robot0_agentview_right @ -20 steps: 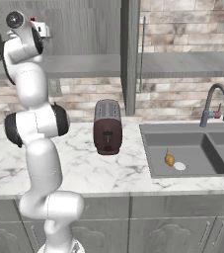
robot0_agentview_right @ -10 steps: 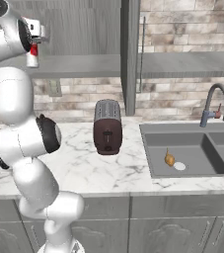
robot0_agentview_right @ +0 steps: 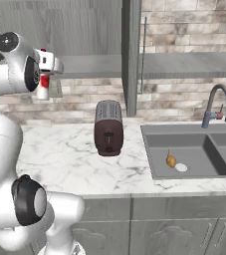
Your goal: Open the cabinet directly in front. Then move the liquor and the mug to the dining counter with the jar on it.
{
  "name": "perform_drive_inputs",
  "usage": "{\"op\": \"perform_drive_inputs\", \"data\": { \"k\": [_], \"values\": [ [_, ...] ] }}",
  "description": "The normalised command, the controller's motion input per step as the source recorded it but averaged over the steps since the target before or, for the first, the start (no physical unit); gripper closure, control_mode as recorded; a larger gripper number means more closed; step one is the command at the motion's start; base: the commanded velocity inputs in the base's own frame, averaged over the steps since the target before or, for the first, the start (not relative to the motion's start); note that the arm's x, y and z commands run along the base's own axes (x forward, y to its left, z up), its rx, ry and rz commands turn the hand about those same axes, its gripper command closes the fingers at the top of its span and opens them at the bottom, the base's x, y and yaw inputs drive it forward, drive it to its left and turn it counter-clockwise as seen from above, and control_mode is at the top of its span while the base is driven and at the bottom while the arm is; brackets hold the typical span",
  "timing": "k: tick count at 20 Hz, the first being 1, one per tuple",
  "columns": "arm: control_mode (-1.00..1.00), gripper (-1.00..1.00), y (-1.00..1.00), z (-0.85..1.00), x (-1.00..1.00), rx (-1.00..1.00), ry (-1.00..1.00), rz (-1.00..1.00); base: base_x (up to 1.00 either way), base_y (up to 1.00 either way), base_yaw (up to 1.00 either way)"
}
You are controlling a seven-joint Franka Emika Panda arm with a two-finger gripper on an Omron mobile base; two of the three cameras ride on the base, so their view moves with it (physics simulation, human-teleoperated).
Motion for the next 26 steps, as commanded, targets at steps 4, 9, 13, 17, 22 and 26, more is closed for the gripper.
{"op": "perform_drive_inputs", "data": {
  "k": [4,9,13,17,22,26],
  "values": [
    [-1.0,1.0,-0.52,-0.03,-1.0,0.1,-0.46,0.0,0.0,0.0,0.0],
    [-1.0,1.0,-0.07,-0.05,-0.96,0.03,-0.61,0.0,0.0,0.0,0.0],
    [-1.0,1.0,0.0,0.0,-0.14,0.0,-0.14,0.0,0.0,0.0,0.0],
    [-1.0,1.0,0.0,0.0,-0.03,0.0,0.0,0.0,0.0,0.0,0.0],
    [1.0,1.0,0.0,-0.15,-0.33,-0.01,0.04,0.01,-0.6,0.0,0.0],
    [1.0,1.0,0.0,0.0,0.0,0.0,0.0,0.0,-1.0,-0.01,-0.24]
  ]
}}
